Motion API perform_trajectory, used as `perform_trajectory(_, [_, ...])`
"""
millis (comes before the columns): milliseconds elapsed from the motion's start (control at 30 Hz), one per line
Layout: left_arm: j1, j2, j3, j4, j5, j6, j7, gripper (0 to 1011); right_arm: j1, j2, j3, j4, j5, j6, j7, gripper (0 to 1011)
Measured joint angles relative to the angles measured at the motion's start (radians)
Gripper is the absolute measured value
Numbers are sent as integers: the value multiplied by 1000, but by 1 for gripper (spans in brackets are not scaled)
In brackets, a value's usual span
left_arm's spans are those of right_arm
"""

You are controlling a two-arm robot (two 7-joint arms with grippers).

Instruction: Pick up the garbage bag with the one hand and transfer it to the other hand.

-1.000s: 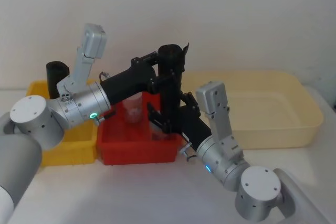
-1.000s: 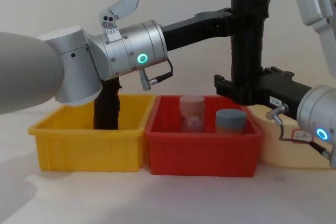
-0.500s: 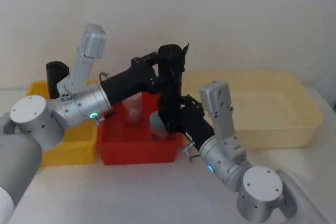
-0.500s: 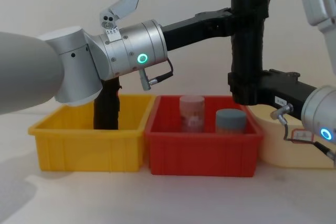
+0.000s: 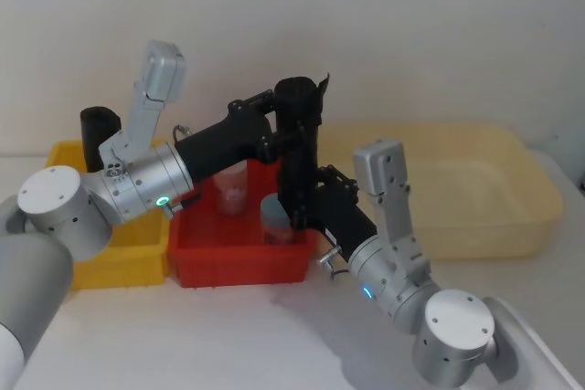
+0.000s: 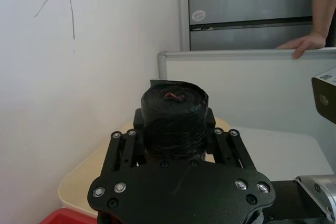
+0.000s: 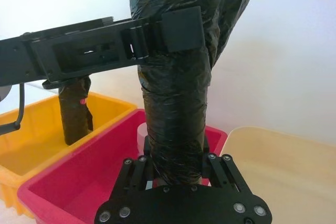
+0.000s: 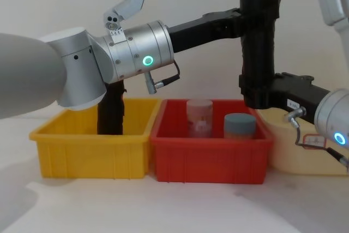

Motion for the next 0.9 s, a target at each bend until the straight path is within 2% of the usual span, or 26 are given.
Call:
perform_trajectory(133, [0, 0, 0, 0, 0, 0, 0, 693, -1, -3, 4, -1, 1, 0, 5, 457])
perform_trajectory(167, [0, 0, 0, 0, 0, 0, 0, 693, -1, -3, 5, -1, 1, 0, 7, 457])
perform_trajectory(500, [0, 0, 0, 0, 0, 0, 0, 984, 2, -6, 14, 2, 1, 0, 14, 456])
perform_trajectory(900, [0, 0, 0, 0, 0, 0, 0, 1000, 44, -14, 44, 50, -17, 10, -20, 456])
